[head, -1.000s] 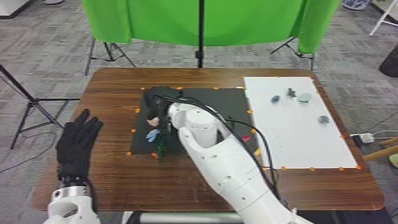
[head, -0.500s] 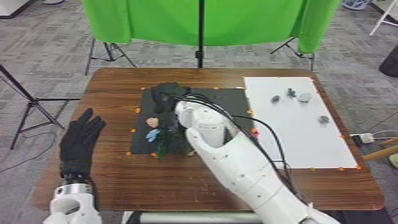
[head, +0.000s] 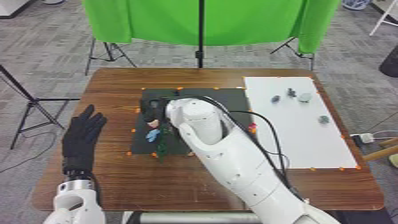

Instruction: Arrange flowers

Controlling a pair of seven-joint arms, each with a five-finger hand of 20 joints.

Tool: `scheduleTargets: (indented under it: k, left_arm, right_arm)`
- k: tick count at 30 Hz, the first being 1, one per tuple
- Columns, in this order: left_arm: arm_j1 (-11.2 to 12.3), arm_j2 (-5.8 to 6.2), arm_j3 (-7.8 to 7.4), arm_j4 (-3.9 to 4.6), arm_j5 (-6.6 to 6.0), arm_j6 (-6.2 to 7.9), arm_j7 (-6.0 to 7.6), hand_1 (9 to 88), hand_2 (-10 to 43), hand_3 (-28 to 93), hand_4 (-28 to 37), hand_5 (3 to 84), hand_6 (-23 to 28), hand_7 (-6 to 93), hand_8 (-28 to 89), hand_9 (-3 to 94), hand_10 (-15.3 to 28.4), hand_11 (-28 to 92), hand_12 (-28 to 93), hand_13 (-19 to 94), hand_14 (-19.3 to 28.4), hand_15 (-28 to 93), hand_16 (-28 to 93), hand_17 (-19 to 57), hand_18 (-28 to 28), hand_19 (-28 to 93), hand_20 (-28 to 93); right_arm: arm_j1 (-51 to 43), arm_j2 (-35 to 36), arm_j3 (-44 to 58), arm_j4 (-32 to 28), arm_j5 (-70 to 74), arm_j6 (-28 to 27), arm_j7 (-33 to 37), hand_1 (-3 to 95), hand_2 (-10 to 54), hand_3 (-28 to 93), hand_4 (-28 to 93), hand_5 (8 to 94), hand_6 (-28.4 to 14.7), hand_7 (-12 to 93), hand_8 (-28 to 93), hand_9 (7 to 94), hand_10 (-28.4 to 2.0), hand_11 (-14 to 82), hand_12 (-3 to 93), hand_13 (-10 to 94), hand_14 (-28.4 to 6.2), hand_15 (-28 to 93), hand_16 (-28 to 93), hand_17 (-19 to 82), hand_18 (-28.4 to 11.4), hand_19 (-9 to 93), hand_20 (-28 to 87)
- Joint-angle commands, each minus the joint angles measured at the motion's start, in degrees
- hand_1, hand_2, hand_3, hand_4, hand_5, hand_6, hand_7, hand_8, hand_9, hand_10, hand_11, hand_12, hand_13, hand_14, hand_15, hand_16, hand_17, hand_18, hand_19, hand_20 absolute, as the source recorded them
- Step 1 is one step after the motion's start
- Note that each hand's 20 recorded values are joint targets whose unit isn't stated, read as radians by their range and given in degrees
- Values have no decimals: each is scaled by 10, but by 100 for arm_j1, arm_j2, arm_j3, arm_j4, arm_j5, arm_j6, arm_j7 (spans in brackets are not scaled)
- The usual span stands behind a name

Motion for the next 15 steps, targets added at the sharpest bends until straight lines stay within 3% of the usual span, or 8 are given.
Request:
scheduleTargets:
  k: [1, 4, 15]
  left_arm:
    - [207, -73, -91, 14, -25, -73, 109, 158, 35, 679, -283, 399, 38, 90, -46, 398, 123, 145, 133, 354, 145, 103, 38, 98, 102, 24, 216]
    - [199, -58, -71, 11, -30, -32, 139, 159, 35, 679, -283, 399, 38, 90, -46, 398, 123, 146, 133, 355, 145, 104, 38, 98, 102, 24, 216]
    - [333, -63, -158, -43, -55, -101, 191, 159, 35, 680, -283, 400, 38, 88, -45, 396, 123, 144, 133, 355, 145, 104, 39, 98, 102, 24, 217]
  right_arm:
    - [23, -171, 177, 231, -598, -364, -128, 315, 114, 768, 141, 587, 59, 160, -126, 890, -112, 472, 286, 937, -21, 661, 317, 689, -122, 932, 646]
    - [17, -181, 213, 276, -815, -480, -218, 313, 115, 771, 145, 586, 60, 161, -127, 891, -113, 473, 286, 937, -21, 664, 314, 690, -122, 932, 650]
    - [79, -119, 242, 328, -783, -281, -80, 305, 107, 784, 147, 600, 57, 161, -127, 896, -114, 475, 287, 937, -22, 672, 307, 693, -123, 932, 655]
